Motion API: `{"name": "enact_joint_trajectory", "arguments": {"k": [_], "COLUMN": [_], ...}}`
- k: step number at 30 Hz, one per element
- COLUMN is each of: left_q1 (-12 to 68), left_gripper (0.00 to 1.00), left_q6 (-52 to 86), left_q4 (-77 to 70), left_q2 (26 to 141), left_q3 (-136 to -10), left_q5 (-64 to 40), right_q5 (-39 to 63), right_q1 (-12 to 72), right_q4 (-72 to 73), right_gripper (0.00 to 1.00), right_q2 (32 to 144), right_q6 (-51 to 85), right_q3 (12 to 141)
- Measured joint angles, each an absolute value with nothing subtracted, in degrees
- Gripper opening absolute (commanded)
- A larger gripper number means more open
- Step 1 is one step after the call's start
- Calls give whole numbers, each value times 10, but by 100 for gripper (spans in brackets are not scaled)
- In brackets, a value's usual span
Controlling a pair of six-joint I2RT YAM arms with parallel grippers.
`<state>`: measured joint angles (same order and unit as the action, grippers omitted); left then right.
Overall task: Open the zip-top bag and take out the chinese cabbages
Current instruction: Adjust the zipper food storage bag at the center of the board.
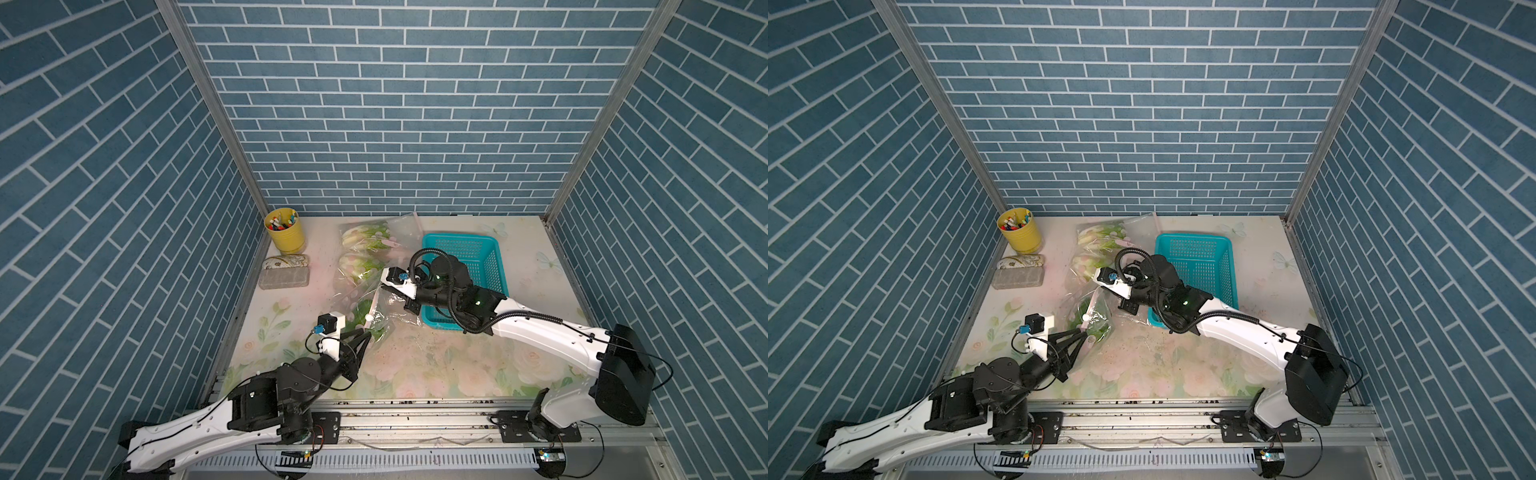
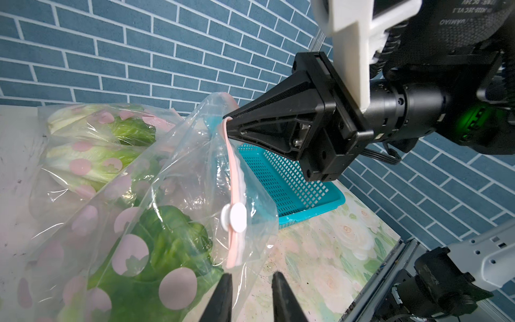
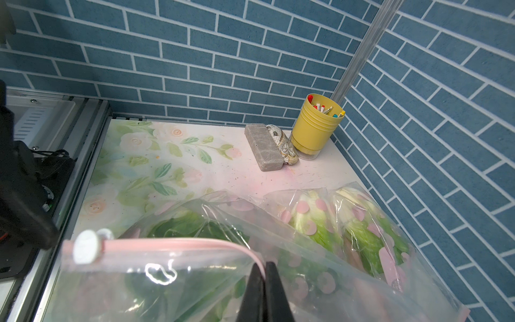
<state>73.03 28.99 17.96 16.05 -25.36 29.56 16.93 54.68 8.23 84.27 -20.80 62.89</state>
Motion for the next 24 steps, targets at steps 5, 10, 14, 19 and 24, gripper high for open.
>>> {"name": "enact_joint_trajectory", "arguments": {"k": [5,10,14,19,24], "left_q1": [730,730,725,700,651], "left_gripper": [47,53,50,46,41], "left_q6": [299,308,314,318,326], "left_q4": [171,165,156,141,134], "left_q2": [161,161,161,163,195], "left_q3": [-252,-244,-241,-229,-230], "left_q5": [300,309,309,287,236], "right_q5": [174,179,182,184,187], "right_q1": [547,547,547,547,547], "right_q4": [82,82,82,82,82], "right_gripper": [0,0,0,0,0], "right_q2": [843,843,843,843,843], "right_q6": [-208,-208,-208,-208,-208], "right_q3": [629,629,629,629,629]}}
